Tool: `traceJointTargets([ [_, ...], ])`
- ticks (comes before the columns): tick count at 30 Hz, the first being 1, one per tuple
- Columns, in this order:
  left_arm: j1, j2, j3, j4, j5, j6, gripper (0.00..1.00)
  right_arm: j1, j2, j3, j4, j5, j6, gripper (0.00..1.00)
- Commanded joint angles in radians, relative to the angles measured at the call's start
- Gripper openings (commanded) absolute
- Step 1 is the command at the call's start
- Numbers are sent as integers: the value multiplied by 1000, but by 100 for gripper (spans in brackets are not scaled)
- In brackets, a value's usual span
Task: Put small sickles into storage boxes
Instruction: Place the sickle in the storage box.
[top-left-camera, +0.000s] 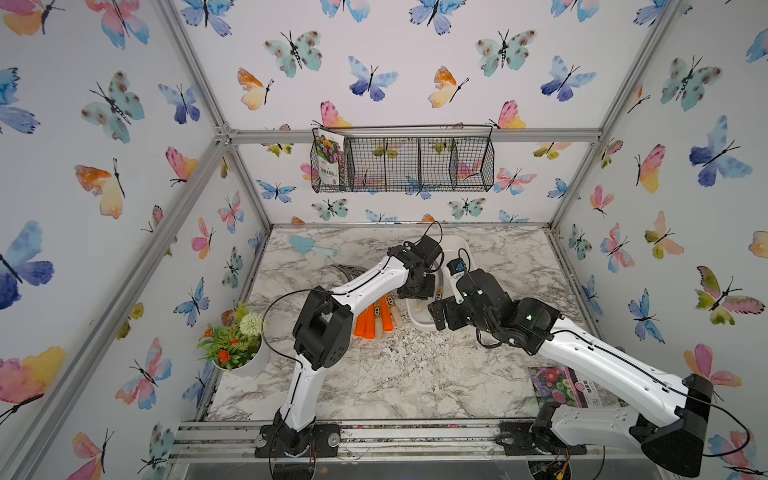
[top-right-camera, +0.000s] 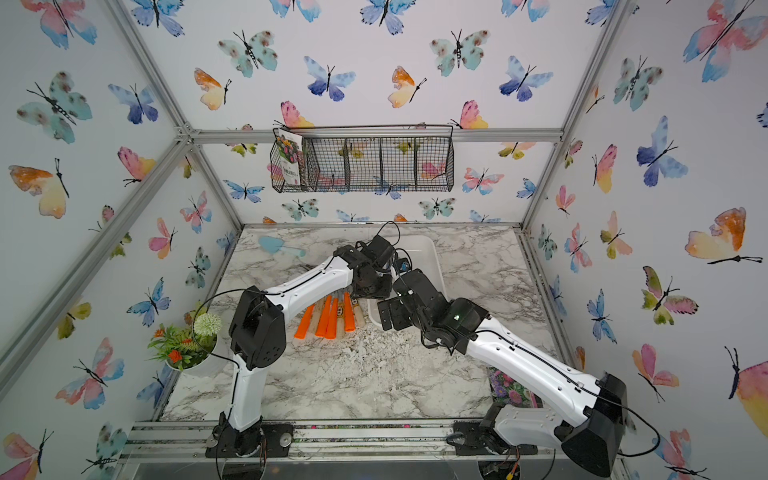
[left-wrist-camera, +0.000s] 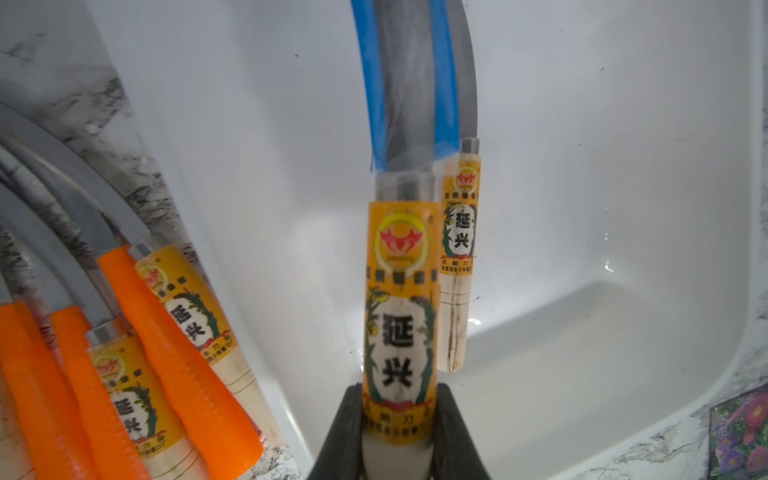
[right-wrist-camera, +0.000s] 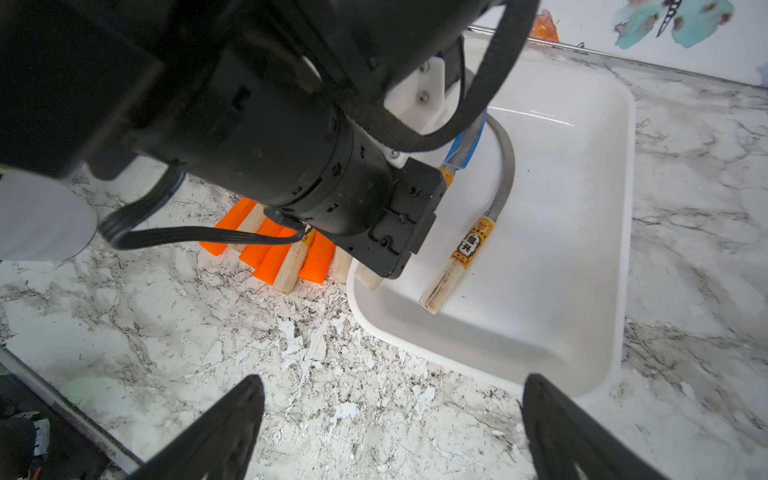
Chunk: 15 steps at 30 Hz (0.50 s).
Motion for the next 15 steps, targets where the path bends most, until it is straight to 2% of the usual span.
traceJointTargets([
  [1,-15,33,38,4,3,-8,0,-13,-33,-26,-32,7,21,98],
  [15,-37,145,67,39,17,8,0,-44,-71,-63,-59,10,41,98],
])
